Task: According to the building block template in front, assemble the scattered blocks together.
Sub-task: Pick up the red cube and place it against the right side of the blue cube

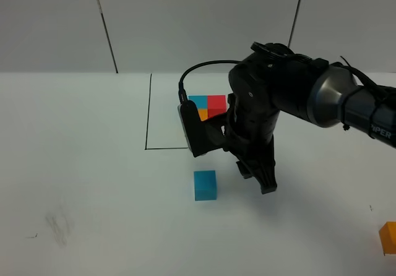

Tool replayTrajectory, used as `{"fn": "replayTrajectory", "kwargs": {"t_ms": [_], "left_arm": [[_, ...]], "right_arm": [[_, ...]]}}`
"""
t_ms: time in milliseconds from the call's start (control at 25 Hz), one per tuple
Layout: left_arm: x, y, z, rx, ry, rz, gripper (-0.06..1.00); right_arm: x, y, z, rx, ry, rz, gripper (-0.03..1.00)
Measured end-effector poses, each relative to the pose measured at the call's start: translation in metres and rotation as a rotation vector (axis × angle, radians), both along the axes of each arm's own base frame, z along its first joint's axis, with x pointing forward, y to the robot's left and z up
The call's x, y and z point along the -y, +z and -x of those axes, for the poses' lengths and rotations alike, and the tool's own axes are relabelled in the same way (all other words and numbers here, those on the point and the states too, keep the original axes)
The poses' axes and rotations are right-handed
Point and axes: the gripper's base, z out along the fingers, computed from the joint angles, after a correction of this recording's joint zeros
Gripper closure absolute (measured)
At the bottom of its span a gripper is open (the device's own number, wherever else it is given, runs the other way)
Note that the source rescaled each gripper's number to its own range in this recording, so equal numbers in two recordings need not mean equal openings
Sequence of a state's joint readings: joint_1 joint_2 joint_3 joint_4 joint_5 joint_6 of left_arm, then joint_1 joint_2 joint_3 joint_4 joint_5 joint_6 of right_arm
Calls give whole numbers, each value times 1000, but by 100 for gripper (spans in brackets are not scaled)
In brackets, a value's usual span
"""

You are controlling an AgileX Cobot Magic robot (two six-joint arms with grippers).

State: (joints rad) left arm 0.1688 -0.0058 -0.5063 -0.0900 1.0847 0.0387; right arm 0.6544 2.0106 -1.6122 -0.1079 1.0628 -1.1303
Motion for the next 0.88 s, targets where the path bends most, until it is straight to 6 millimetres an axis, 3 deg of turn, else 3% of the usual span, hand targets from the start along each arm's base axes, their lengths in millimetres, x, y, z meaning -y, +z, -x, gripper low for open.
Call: {"fn": "replayTrajectory", "kwargs": {"t_ms": [160, 400, 720, 880], "left_arm": [[0, 0, 0, 0, 0, 0, 29], [0, 0, 0, 0, 0, 0, 29], [0, 0, 0, 0, 0, 0, 29], [0, 0, 0, 0, 0, 0, 29]], "right_arm": [[-9, 0, -9, -7, -32, -67, 95], [-3, -20, -26, -20, -209, -96, 95], [-2, -43, -30, -89, -241, -96, 95], [-3, -45, -30, -103, -236, -105, 96]]}}
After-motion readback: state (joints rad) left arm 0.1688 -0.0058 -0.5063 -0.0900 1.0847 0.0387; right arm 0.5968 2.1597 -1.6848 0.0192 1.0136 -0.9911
